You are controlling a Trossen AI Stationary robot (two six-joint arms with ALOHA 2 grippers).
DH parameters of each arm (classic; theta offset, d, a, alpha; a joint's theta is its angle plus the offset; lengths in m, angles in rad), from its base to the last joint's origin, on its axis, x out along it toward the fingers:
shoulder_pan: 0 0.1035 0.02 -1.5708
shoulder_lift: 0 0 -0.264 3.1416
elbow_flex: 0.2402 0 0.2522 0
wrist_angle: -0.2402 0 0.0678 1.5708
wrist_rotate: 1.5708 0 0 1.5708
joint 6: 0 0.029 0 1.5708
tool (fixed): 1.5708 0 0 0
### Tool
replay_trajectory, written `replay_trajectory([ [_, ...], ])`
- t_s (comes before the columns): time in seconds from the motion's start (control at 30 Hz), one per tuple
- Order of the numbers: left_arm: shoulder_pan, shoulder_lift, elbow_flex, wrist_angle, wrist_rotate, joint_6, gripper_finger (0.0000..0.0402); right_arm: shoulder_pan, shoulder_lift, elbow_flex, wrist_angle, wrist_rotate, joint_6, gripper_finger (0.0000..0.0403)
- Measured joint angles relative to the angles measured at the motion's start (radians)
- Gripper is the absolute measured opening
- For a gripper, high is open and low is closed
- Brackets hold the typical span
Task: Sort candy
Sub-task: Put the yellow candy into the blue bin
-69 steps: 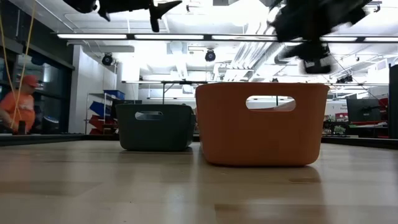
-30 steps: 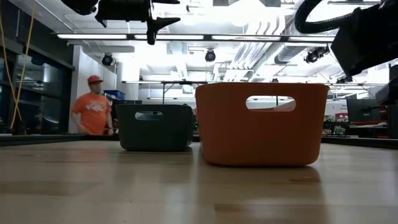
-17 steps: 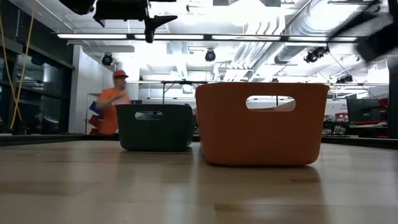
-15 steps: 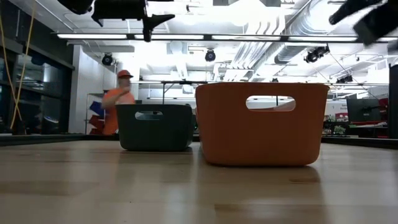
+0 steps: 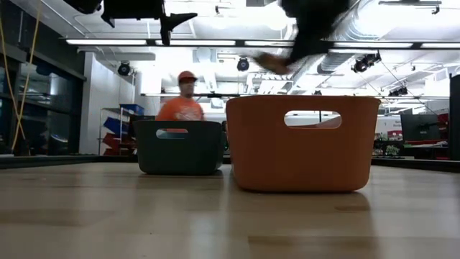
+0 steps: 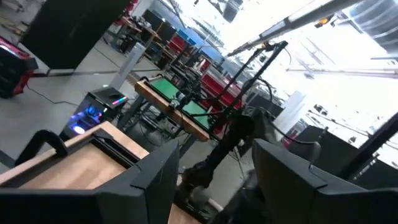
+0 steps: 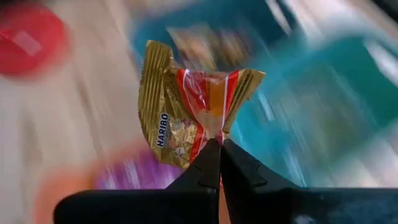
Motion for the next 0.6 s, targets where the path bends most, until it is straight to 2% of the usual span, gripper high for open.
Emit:
replay_trajectory([
  [0.1,-0.032,-0.024,0.0,-0.003,0.002,0.006,0.0197,-0.108,0.101,0.0,0.314,-0.138,-0.173,0.0],
  [0.23,-0.081,-0.093,0.0,-0.004,0.005,0.032,0.0197,-0.204,0.237,0.0,0.568,-0.263,-0.228,0.0],
  [0.43,-0.132,-0.221,0.0,-0.098,-0.043,0.102,0.0197,-0.268,0.361,0.0,0.697,-0.384,-0.097,0.0014],
  [0.6,-0.166,-0.295,0.0,-0.235,-0.178,0.174,0.0197,-0.277,0.382,0.0,0.729,-0.4,-0.087,0.0082],
])
